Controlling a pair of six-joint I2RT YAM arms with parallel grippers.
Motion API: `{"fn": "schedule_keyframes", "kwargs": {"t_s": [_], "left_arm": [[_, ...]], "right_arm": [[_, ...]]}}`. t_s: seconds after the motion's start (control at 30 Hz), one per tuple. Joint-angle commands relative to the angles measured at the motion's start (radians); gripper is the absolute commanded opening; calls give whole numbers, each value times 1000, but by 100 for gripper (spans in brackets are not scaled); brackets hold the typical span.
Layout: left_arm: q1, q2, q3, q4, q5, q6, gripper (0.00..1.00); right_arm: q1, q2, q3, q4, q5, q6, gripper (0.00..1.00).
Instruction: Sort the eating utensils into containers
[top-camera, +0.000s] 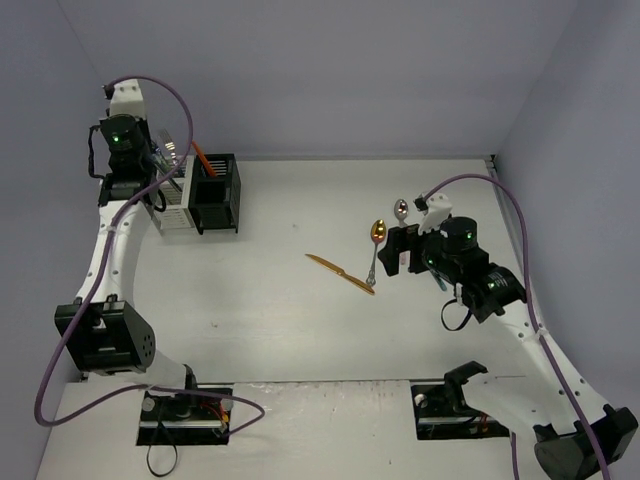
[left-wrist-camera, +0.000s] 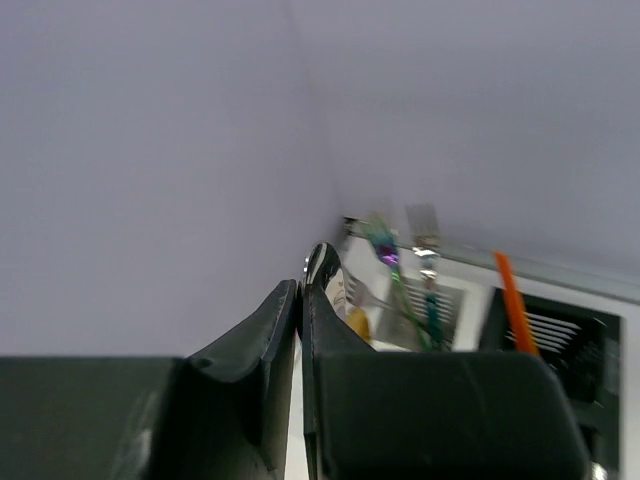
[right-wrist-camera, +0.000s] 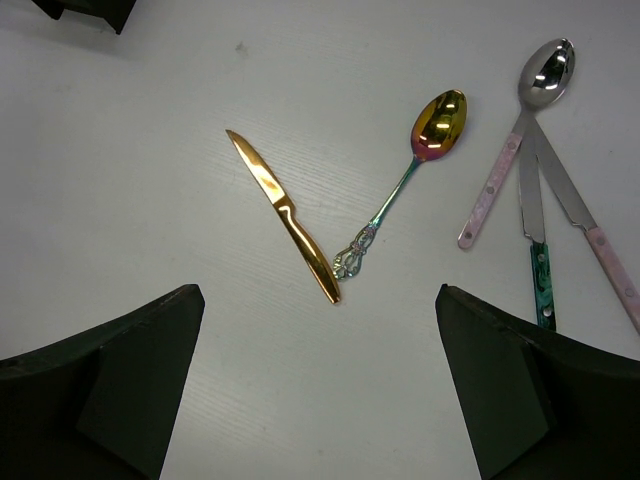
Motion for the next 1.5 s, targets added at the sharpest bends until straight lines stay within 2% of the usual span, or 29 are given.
{"fn": "schedule_keyframes", "kwargs": {"t_s": [0.0,0.47,0.83,0.97,1.0,1.07,1.13,1.27,1.3,1.47], "left_arm": [[48,44,60,197,-38,31,0],[86,173,-50,435,-15,7,0],[87,140,-215,461,21,-22,1],[87,115,-232,459,37,-35,22],[87,108,-232,457,41,-40,35],[87,80,-225,431,71,-55,52],[87,56,-200,378,121,-73,60],[84,14,-156,265,283,-149,66],[76,-6,-152,238,366,-188,67],[-26,-44,-146,145,579,-280,69]], "right_arm": [[-6,25,44,52,7,-18,100],[-9,59,50,52,29,-16,100],[-9,57,38,54,32,-7,100],[-9,52,39,54,21,-7,100],[-9,50,39,54,19,-8,100],[-9,42,37,52,19,-8,100],[-9,32,32,54,17,-8,100],[-9,19,20,54,14,-7,100],[-10,16,16,54,14,-6,100],[-11,12,12,52,25,10,100]]}}
